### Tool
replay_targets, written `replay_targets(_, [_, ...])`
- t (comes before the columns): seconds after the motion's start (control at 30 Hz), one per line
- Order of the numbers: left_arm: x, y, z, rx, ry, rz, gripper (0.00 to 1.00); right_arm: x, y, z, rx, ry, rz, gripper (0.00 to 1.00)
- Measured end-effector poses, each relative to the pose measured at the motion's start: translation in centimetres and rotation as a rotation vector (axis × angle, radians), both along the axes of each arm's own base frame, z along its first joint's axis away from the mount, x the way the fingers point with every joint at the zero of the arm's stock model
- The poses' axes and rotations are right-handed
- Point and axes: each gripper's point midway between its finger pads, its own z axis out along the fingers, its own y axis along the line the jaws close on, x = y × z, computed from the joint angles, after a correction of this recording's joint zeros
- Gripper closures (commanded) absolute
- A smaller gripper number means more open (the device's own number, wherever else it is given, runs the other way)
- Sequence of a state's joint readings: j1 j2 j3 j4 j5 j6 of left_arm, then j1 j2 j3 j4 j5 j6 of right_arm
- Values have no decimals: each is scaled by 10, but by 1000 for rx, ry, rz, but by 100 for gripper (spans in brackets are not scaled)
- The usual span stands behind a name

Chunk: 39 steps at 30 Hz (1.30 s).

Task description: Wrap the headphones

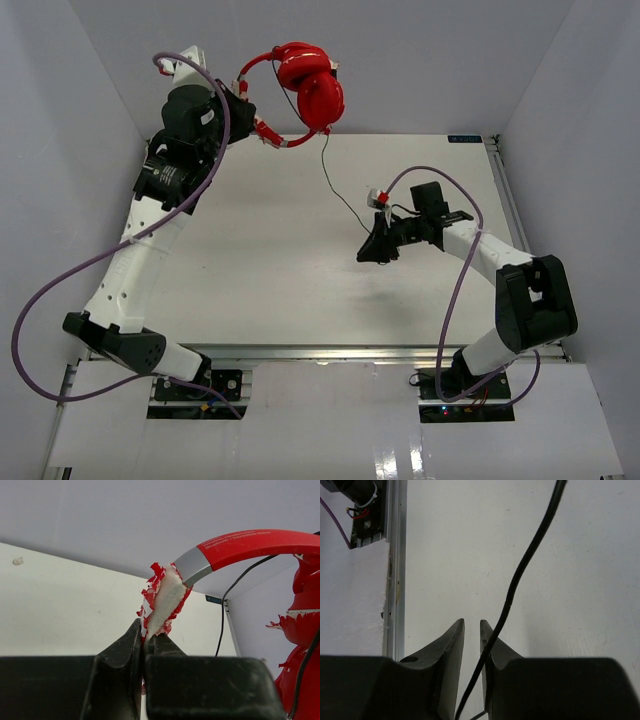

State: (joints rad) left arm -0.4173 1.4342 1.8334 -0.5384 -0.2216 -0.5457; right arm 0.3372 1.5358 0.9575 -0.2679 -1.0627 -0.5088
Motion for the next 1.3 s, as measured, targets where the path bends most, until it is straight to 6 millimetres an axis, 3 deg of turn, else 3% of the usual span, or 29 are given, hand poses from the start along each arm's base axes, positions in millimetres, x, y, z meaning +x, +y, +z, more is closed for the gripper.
replay_targets(0.2, [7, 6, -26, 14, 55, 10, 100, -3, -1, -3, -86, -73, -16, 92])
replay_targets(0.33, [14, 4, -41, 13, 85, 14, 100, -26, 11, -3, -219, -212, 35, 92])
replay_targets(0.43, [30, -1, -63, 27, 124, 17, 100, -43, 22, 4, -348, -394, 74, 92])
replay_targets(0.57, [55, -11, -125, 81, 237, 16, 100, -35, 20, 31, -497, -644, 55, 92])
replay_targets(0.7, [65, -16, -222, 168, 417, 9, 100, 4, 2, 87, -613, -842, -82, 92])
replay_targets(0.8, [55, -15, -292, 240, 552, -7, 100, 24, -4, 128, -633, -952, -180, 92])
replay_targets(0.93, [33, -26, -355, 343, 671, -72, 100, 38, -11, 150, -680, -1012, -248, 92])
replay_targets(1.17, [-24, -95, -398, 439, 678, -325, 100, 62, -19, 157, -724, -1031, -322, 92])
replay_targets(1.3, [-63, -116, -410, 442, 686, -448, 100, 80, -37, 163, -704, -1005, -404, 92])
